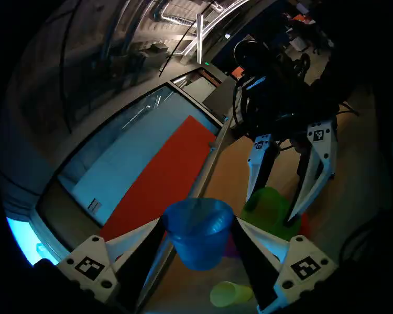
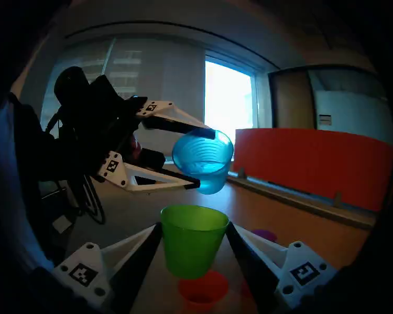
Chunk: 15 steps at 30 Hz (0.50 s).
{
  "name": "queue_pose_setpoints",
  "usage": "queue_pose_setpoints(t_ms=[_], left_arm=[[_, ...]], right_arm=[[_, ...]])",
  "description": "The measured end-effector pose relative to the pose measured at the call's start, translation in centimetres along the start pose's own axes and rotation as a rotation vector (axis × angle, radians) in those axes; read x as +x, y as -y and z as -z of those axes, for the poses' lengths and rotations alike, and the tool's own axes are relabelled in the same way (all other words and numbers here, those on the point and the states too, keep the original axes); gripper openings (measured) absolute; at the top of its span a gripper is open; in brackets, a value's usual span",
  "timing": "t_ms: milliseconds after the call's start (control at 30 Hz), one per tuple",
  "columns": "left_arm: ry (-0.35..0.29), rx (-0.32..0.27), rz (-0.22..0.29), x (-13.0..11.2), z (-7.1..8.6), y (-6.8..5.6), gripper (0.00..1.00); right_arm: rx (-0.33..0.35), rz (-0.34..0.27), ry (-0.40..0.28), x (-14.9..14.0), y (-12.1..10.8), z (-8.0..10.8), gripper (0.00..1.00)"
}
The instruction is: Pour water
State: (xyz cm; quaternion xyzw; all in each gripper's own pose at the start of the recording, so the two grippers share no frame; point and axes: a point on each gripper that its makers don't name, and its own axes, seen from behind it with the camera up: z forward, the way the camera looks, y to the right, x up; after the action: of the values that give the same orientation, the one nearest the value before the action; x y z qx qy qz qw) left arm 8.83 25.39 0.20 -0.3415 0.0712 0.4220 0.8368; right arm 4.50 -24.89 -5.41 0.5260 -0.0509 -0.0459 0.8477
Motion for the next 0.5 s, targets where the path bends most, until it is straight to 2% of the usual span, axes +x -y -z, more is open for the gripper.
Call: queue_pose_setpoints(t_ms=[500], left_arm=[[-0.005, -0.01, -0.055, 0.52, -0.34, -0.14, 0.87]], right_arm=[[-0.002, -0.003, -0.009, 0.19, -0.03, 0.24, 0.93]])
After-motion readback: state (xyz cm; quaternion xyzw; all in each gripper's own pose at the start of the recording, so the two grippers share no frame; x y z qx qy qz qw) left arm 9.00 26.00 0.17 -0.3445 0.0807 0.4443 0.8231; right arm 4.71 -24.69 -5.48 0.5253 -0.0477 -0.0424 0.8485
